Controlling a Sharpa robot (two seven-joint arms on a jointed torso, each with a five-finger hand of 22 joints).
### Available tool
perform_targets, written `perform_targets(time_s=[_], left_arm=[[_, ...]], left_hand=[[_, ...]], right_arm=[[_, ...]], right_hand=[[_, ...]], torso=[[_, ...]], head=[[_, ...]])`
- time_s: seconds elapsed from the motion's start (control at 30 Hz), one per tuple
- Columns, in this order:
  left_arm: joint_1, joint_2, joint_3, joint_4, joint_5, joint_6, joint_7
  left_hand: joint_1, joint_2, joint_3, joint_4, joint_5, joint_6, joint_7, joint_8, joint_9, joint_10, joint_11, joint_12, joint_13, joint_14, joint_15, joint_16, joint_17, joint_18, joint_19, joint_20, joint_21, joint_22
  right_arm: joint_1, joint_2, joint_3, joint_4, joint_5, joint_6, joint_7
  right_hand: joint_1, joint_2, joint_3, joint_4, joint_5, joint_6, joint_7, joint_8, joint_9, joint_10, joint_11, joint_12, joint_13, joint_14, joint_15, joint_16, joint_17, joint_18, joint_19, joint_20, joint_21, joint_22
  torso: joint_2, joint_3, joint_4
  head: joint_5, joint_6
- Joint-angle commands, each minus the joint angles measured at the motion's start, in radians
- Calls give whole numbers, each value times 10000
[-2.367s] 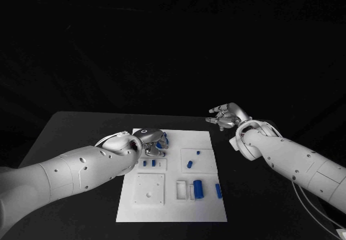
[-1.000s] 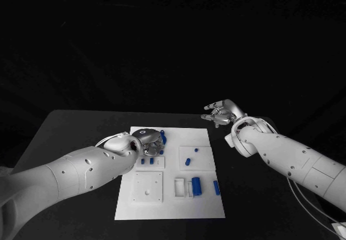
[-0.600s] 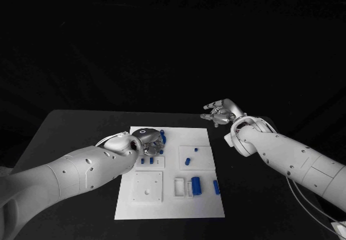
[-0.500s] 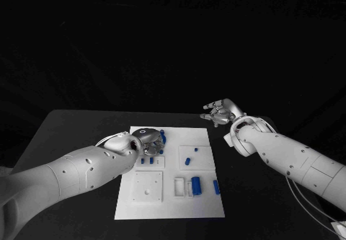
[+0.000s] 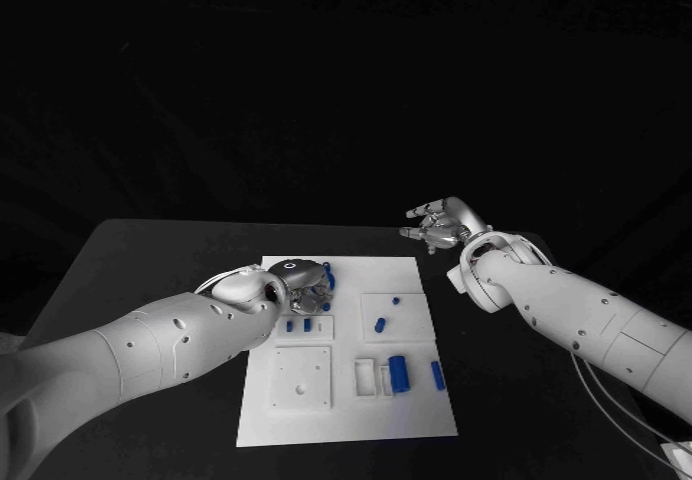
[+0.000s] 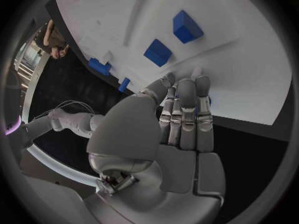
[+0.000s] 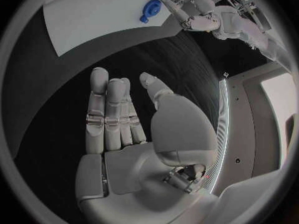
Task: Assemble the parts on the task board
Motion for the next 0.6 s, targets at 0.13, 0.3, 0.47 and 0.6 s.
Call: perform_targets(time_s=[0.13, 0.3, 0.47, 0.6], left_arm=[[-90, 52, -37, 79, 18, 514, 171], [-90, 64, -37, 77, 14, 398, 124], [-90, 38, -35, 98, -21, 165, 55], [-89, -7, -33, 179, -93, 21, 31]], left_hand=[[-114, 18, 57, -25, 14, 64, -27, -49, -8, 57, 15, -41, -15, 2, 20, 75, -4, 112, -84, 10, 84, 209], [-118, -26, 32, -39, -65, 29, -17, -49, -8, -28, 48, -41, -15, -10, 48, 89, -14, 119, -101, 27, 115, 199], [-103, -139, -72, -58, -150, -103, -85, -49, -10, -173, 107, -38, -13, 5, 111, 128, -18, 165, -67, 85, 101, 179], [-68, -209, -158, -85, -146, -124, -123, -47, -9, -230, 110, -39, -13, 12, 108, 171, -16, 188, -37, 99, 82, 175]], right_arm=[[-4, 13, 4, 1, 15, -20, 107], [-4, 17, 4, -8, 15, -18, 105], [-4, 11, 4, -9, 16, -13, 104], [-4, 7, 4, -16, 16, -8, 101]], right_hand=[[-102, 29, 40, 13, 34, 86, 18, -3, 3, -37, -30, 35, -9, -84, 12, 35, -9, 28, 332, -55, -22, -15], [-102, 29, 40, 13, 34, 86, 18, -3, 3, -37, -30, 35, -9, -84, 12, 35, -9, 28, 332, -55, -22, -15], [-102, 29, 40, 13, 34, 86, 18, -3, 3, -37, -30, 35, -9, -84, 12, 35, -9, 28, 332, -55, -22, -15], [-102, 29, 40, 13, 34, 86, 18, -3, 3, -37, -30, 35, -9, -84, 12, 35, -9, 28, 332, -55, -22, -15]], torso=[[1, -3, 6], [0, -9, 6], [7, -7, -1], [5, -7, -1]], head=[[-11, -3], [7, 16], [5, 23], [5, 20]])
